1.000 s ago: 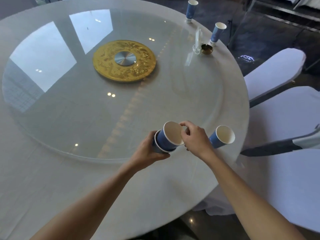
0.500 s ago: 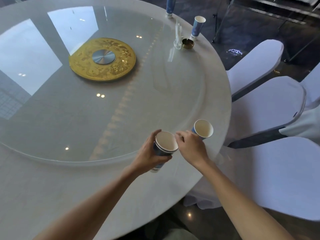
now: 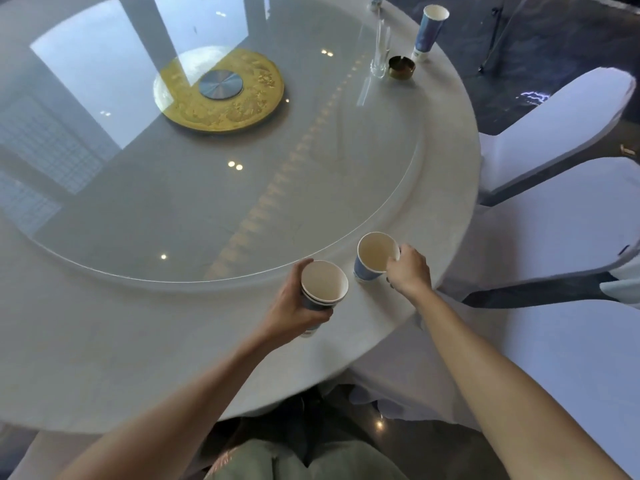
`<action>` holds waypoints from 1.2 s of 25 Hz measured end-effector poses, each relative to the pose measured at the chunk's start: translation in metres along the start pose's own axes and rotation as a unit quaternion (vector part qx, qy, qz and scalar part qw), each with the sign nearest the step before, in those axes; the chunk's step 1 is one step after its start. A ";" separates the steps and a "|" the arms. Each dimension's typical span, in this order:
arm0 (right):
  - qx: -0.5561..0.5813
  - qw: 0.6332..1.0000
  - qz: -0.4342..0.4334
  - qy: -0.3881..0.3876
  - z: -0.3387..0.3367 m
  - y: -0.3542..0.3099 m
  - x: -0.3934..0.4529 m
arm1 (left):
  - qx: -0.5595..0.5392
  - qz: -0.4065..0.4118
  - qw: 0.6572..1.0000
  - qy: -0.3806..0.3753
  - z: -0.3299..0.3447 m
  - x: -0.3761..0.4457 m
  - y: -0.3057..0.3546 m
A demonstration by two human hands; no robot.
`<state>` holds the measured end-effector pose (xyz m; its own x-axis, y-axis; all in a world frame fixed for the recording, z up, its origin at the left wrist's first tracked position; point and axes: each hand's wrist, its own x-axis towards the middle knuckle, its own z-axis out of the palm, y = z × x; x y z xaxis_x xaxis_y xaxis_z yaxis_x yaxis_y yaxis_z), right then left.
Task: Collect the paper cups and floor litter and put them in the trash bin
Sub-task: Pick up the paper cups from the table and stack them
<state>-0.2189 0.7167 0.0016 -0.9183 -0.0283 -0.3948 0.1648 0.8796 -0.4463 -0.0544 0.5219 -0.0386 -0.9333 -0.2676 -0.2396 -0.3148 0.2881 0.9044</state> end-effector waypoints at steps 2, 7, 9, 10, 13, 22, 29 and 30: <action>0.040 0.999 -0.011 -0.005 -0.004 0.007 -0.005 | 0.014 -0.010 1.000 0.003 0.003 -0.011 0.000; 0.156 0.985 -0.072 0.028 -0.044 0.002 -0.039 | 0.055 -0.028 0.998 -0.007 0.010 -0.031 0.005; 0.169 0.979 -0.108 0.040 -0.061 0.001 -0.063 | 0.060 -0.021 0.998 -0.017 0.020 -0.041 0.011; 0.166 0.978 -0.122 0.042 -0.068 0.002 -0.078 | 0.057 -0.015 0.998 -0.020 0.026 -0.047 0.014; 0.143 0.979 -0.145 0.021 -0.080 0.012 -0.115 | 0.015 -0.012 1.000 0.000 0.048 -0.069 0.019; 0.081 0.979 -0.176 -0.063 -0.091 0.072 -0.154 | 0.009 0.068 0.997 -0.027 0.091 -0.115 0.040; -0.025 0.967 -0.253 0.010 -0.082 0.131 -0.141 | -0.018 0.078 0.996 -0.027 0.158 -0.101 0.072; -0.039 0.968 -0.246 0.008 -0.087 0.147 -0.136 | -0.017 0.078 0.997 -0.022 0.176 -0.099 0.076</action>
<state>-0.1010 0.8911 0.0594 -0.8847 -0.4458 -0.1363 -0.3213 0.7950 -0.5145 -0.0163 0.7320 -0.0080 -0.9774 -0.1807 -0.1098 -0.1600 0.2925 0.9428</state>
